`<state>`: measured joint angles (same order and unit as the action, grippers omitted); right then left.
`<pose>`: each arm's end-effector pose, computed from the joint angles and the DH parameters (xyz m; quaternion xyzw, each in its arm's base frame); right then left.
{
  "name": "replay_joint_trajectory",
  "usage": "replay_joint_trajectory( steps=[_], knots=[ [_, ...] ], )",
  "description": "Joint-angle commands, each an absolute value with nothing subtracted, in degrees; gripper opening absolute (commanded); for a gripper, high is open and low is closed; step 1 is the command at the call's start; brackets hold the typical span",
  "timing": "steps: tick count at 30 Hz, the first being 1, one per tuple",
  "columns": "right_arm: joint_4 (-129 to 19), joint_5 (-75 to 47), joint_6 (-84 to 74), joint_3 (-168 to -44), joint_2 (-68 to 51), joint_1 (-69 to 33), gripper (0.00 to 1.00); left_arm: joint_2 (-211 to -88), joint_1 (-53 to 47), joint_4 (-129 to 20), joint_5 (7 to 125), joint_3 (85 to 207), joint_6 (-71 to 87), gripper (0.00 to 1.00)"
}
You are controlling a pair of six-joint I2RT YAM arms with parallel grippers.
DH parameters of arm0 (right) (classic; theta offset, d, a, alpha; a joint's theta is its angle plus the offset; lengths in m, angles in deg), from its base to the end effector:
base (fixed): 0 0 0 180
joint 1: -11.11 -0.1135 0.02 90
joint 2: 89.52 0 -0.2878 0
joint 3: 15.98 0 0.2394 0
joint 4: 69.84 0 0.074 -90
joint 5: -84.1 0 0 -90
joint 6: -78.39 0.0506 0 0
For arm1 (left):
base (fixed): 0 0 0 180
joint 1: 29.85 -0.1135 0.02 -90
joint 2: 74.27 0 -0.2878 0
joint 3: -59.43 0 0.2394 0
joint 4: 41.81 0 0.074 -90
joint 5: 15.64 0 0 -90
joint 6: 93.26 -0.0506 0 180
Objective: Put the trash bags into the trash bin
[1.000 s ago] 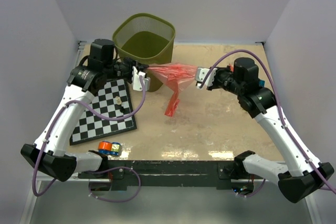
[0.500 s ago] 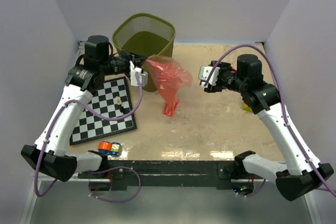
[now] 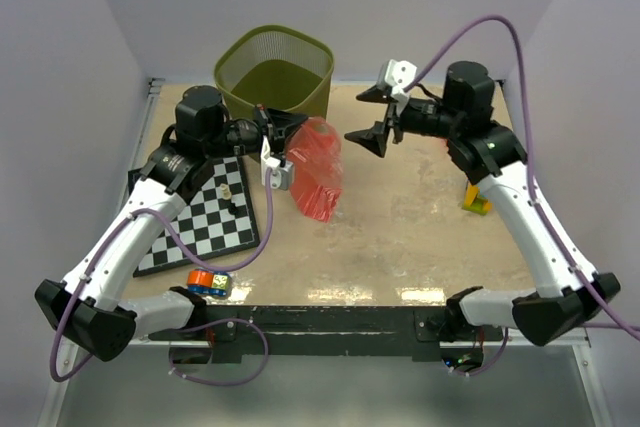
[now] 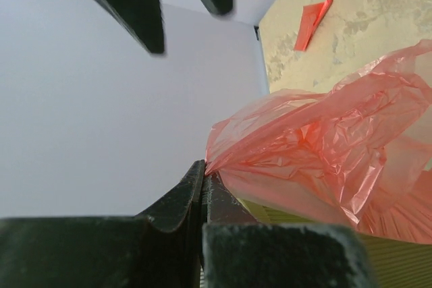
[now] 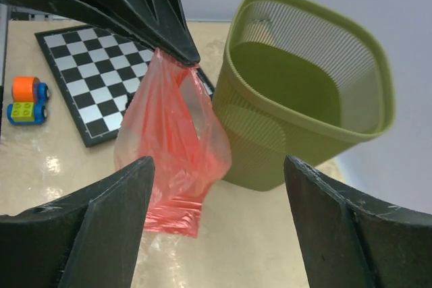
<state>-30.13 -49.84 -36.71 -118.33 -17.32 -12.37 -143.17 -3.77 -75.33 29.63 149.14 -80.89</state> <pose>0.2134 0.1310 0.4894 -0.5115 0.5461 0.2772 0.6028 0.2066 -0.1408 0.4429 0.7148 0.2592 -0.0165 0.6493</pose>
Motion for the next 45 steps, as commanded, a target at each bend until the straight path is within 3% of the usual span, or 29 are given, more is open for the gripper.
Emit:
replay_joint_trajectory(
  steps=[1,5,10,13,18,21,26,28,30,35,38,39,45],
  knots=[
    [-40.3,-49.2,-29.5,-114.3,-14.3,-14.6,0.82,-141.9,-2.4,-72.0,27.3,151.4,-79.9,0.00],
    [-45.3,-45.7,-26.5,-111.3,-13.1,-15.7,0.82,-141.5,-1.7,-72.7,27.4,152.6,-79.4,0.00],
    [-48.9,-41.1,-25.3,-109.9,-11.6,-16.1,0.73,-140.3,-1.1,-71.9,26.6,152.6,-78.9,0.00],
    [-50.2,-42.8,-25.0,-109.2,-10.4,-16.1,0.54,-139.6,-0.8,-71.7,26.8,151.6,-80.4,0.00],
    [-51.4,-47.9,-23.6,-107.3,-11.3,-16.1,0.04,-138.0,-0.8,-65.9,30.4,147.2,-77.6,0.00],
    [-53.6,-46.7,-19.1,-105.2,-12.9,-16.0,0.00,-137.8,-0.8,-57.8,35.3,144.3,-68.7,0.00],
    [-53.4,-24.0,-3.6,-105.0,-16.3,-13.9,0.00,-137.3,-0.9,-50.8,49.5,144.5,-36.7,0.57],
    [-52.5,-19.1,0.5,-106.1,-17.0,-13.3,0.00,-136.1,-0.9,-53.1,53.0,144.6,-27.8,0.72],
    [-51.8,-16.2,3.2,-107.7,-17.1,-13.3,0.00,-135.0,-0.9,-56.2,54.2,144.8,-20.9,0.75],
    [-50.6,-7.8,4.0,-110.8,-16.3,-13.3,0.00,-137.9,-0.8,-63.4,48.2,147.6,-4.7,0.72],
    [-47.6,0.6,6.7,-112.2,-15.3,-13.2,0.00,-142.5,0.3,-59.7,42.1,150.0,7.1,0.59],
    [-46.5,1.9,7.8,-113.0,-14.7,-13.2,0.00,-144.6,2.4,-59.3,42.5,151.7,8.4,0.50],
    [-41.9,10.0,16.4,-117.1,-12.4,-12.0,0.00,-152.7,9.0,-57.3,33.2,159.5,7.5,0.24]
  ],
)
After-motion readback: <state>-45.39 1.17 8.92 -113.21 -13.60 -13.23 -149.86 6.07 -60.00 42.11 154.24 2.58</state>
